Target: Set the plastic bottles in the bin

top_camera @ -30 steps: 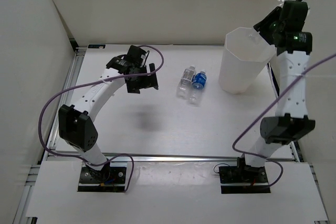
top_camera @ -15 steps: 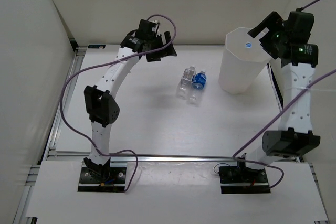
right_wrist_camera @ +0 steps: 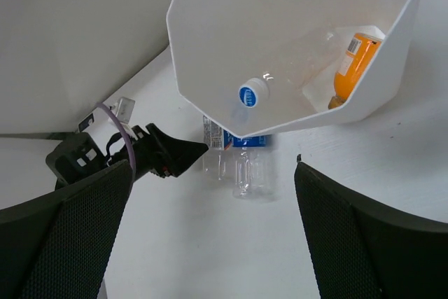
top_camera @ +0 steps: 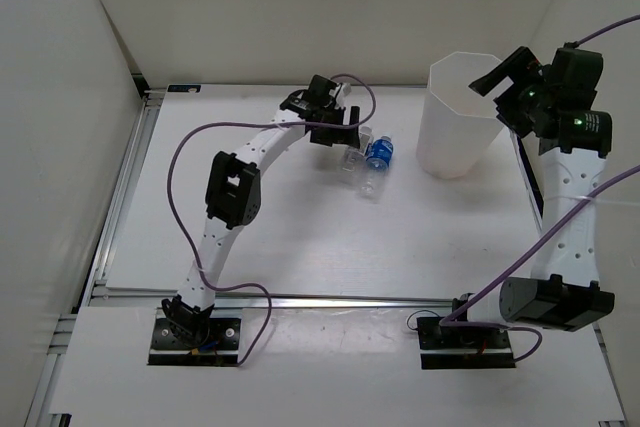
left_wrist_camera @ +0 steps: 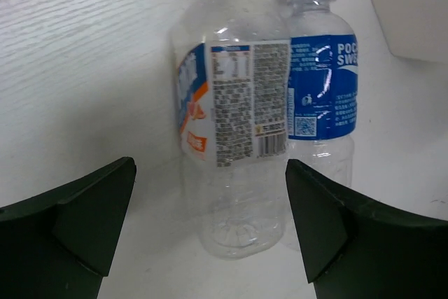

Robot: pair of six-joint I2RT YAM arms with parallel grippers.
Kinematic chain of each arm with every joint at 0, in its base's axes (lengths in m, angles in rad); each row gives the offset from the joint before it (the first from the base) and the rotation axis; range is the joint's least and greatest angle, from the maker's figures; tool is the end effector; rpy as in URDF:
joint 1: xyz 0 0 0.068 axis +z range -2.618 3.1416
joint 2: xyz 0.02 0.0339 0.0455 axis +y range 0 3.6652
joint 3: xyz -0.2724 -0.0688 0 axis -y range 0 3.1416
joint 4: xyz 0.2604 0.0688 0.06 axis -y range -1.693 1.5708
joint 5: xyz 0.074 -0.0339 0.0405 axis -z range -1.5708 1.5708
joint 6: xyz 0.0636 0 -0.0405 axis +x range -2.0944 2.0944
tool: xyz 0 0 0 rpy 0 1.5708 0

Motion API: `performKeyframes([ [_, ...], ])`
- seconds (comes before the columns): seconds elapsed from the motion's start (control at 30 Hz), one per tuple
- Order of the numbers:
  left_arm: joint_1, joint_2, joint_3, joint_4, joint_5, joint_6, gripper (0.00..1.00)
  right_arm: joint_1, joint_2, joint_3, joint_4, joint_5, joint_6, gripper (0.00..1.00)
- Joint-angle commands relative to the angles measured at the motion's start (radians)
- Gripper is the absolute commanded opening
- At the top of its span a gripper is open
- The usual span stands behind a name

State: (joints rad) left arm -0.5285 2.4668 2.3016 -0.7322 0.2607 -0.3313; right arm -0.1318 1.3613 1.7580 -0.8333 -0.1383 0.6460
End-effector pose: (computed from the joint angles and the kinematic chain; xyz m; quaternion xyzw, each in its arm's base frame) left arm 0.4960 -0.3086 0.1942 0.1349 0.9271 -0.2480 0.2466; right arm 0.3030 -0.0313 0.4780 0.2847 0.7927 0.1926 0.5035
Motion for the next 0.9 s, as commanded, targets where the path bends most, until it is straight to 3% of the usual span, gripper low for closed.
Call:
performKeyframes([
  [0.0, -0.034, -0.042, 0.056, 0.028, -0.021, 0.081, 0.99, -0.017, -0.037, -0.012, -0.003, -0.029, -0.006, 1.0],
  [0.87, -0.062, 0.046, 0.007, 0.028, 0.018, 0.103, 0.97, -0.054, -0.131, -0.117, -0.064, -0.006, -0.036, 1.0],
])
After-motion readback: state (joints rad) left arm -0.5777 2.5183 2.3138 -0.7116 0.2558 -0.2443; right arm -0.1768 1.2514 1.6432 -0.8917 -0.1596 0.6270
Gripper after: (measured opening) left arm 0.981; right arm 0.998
